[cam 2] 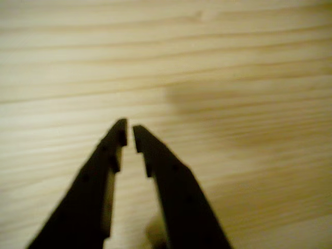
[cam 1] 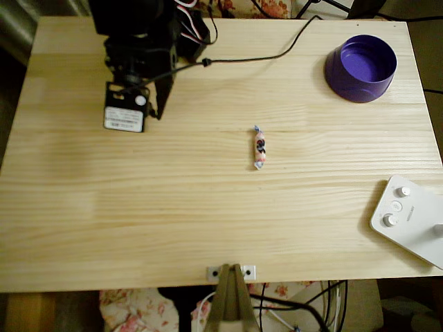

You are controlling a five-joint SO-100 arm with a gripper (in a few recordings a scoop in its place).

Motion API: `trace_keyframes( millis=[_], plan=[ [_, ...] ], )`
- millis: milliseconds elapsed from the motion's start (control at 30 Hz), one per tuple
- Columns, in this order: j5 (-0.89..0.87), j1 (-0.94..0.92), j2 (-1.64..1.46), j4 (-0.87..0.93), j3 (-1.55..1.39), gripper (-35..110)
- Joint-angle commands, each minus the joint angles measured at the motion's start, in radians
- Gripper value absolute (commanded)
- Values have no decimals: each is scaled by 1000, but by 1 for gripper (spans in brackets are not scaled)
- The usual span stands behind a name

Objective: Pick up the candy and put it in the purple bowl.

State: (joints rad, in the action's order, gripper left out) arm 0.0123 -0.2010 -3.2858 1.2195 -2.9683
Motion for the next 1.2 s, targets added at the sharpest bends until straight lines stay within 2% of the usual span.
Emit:
trace_keyframes(
  millis=[0, 1167],
  plan=[
    [20, -5, -14, 8, 2, -1],
    [-2, -26, -14, 8, 2, -1]
  ],
)
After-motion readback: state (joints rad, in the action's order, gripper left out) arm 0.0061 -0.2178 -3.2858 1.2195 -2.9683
